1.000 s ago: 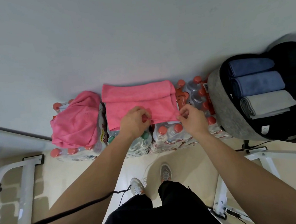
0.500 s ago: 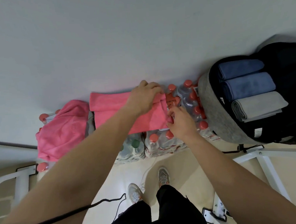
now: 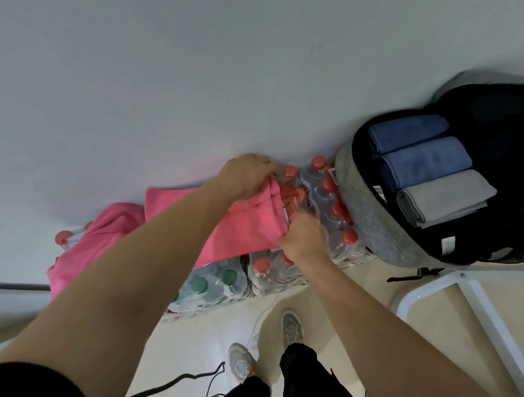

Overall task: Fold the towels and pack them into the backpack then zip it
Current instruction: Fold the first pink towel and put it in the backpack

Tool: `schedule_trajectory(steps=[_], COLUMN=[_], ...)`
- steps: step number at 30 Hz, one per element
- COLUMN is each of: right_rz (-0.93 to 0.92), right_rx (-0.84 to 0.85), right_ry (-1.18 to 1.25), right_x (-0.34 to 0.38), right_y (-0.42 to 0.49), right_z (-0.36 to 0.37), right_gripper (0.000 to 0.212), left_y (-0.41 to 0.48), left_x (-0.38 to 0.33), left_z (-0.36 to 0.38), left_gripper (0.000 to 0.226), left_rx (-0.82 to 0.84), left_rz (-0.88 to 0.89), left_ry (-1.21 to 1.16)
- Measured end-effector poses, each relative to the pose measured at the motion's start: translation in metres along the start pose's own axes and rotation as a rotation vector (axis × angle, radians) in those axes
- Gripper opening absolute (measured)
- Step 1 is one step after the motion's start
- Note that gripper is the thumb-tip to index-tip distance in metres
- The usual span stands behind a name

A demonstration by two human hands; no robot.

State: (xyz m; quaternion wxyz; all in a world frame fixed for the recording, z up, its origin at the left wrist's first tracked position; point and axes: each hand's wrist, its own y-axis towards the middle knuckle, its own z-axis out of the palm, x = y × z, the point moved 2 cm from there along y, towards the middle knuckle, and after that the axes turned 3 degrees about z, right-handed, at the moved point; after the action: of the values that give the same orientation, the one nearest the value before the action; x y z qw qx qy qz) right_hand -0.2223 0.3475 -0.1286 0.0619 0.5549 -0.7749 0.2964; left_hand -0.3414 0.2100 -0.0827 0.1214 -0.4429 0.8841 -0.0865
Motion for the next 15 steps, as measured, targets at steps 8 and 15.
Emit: schedule_trajectory(steps=[8, 15], right_rz=[-0.128, -0.175], right_rx=[-0.037, 0.114], right_ry=[-0.143, -0.080], right_x=[0.003, -0.001], right_y=[-0.009, -0.023], right_z=[-0.005, -0.029], right_gripper=[0.013, 0.016], left_y=[-0.028, -0.083], left_x=[0.009, 0.033], left_z=[-0.026, -0.066], left_gripper=[0.023, 0.012], left_rx=[-0.207, -0.313], left_rz=[-0.088, -0.150], left_ry=[0.145, 0.135])
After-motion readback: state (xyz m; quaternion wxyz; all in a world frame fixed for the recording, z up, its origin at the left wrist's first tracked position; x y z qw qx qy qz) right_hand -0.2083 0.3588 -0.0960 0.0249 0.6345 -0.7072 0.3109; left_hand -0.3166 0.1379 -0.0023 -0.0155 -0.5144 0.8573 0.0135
